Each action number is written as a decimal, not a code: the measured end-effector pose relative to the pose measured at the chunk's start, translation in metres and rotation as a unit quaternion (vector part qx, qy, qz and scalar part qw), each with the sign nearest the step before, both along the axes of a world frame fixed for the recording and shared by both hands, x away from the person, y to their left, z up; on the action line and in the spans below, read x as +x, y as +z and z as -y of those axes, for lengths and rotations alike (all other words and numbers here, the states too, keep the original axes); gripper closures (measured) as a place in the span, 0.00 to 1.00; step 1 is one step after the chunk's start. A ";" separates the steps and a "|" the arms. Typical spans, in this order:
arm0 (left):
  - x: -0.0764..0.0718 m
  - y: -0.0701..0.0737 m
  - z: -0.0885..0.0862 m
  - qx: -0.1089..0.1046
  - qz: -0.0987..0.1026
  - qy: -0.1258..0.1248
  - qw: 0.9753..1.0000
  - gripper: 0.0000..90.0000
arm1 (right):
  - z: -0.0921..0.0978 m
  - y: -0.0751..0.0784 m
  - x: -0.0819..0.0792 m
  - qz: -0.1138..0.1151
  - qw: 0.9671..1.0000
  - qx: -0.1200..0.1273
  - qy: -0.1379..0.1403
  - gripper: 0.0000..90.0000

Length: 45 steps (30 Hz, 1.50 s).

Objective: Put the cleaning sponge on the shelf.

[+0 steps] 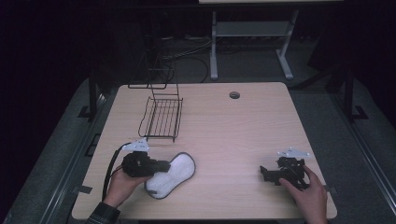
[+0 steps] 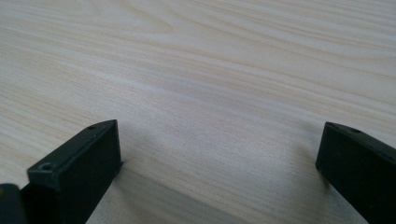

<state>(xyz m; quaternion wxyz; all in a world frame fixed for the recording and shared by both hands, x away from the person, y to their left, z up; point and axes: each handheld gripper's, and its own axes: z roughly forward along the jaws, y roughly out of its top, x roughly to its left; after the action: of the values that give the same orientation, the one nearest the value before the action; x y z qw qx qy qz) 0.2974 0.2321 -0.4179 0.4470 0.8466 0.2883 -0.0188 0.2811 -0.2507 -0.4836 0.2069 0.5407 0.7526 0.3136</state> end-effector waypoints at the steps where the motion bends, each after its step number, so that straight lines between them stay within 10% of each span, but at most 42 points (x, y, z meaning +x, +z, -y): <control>1: 0.000 0.001 0.000 0.000 -0.001 -0.001 1.000 0.90 | 0.000 0.000 0.000 0.000 1.000 0.000 0.000 0.00; 45: 0.029 0.033 -0.017 -0.039 0.022 0.023 0.999 0.92 | 0.000 0.000 0.000 0.000 1.000 0.000 0.000 0.00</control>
<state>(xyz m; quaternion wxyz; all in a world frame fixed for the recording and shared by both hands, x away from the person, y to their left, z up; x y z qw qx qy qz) 0.3265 0.2488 -0.3854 0.4865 0.8217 0.2970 -0.0014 0.2812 -0.2507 -0.4836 0.2070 0.5407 0.7527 0.3136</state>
